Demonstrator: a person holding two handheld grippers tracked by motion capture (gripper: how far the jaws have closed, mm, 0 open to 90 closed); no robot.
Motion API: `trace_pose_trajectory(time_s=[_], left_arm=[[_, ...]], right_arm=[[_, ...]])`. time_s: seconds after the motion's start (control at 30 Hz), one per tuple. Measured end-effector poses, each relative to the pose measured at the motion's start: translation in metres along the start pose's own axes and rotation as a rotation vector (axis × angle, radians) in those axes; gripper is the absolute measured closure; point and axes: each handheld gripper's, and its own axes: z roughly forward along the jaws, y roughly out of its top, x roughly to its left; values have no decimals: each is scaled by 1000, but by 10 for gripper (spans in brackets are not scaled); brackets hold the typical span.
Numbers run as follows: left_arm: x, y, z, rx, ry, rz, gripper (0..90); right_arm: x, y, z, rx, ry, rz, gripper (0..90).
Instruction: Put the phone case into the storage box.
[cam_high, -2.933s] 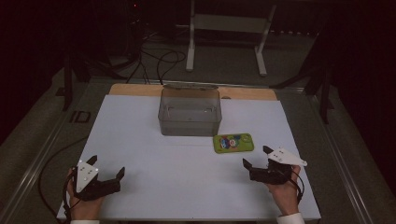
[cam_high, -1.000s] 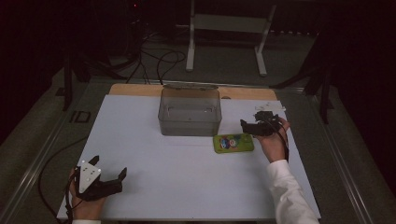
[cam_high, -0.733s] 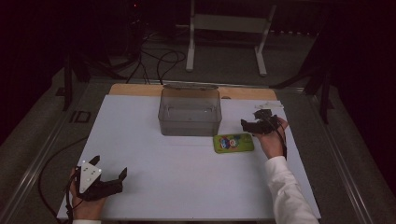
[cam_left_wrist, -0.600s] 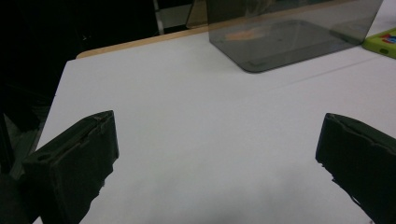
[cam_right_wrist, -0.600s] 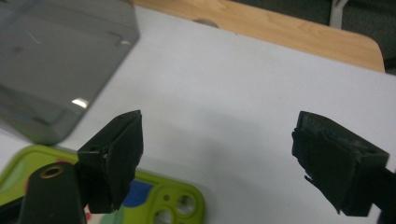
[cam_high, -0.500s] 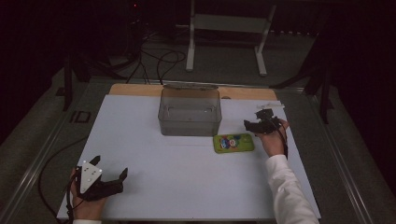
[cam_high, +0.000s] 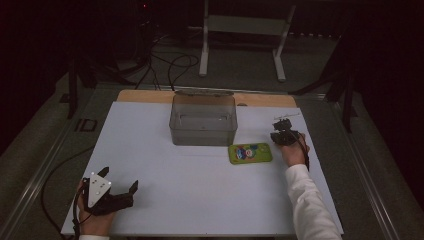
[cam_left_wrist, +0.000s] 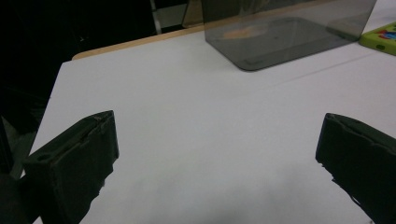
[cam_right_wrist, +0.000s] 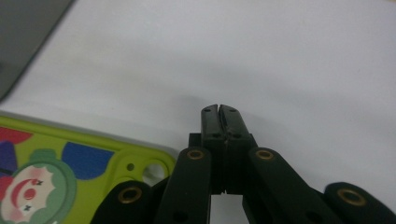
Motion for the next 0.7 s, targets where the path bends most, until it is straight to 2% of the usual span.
trace_pose_trajectory(time_s=[0.2, 0.27, 0.53, 0.63, 0.7], left_arm=[[0, 0, 0, -1, -1, 0, 0], [0, 0, 0, 0, -2, 2, 0], [-1, 0, 0, -1, -3, 4, 0], [-1, 0, 0, 1, -4, 5, 0], [-2, 0, 0, 0, -5, 7, 0]], right_arm=[[-1, -3, 6, 47, -8, 4, 900], [0, -4, 8, 66, -10, -11, 900], [10, -7, 16, 92, 14, -36, 900], [17, -8, 14, 87, 77, -16, 900], [26, -10, 13, 84, 90, -28, 900]])
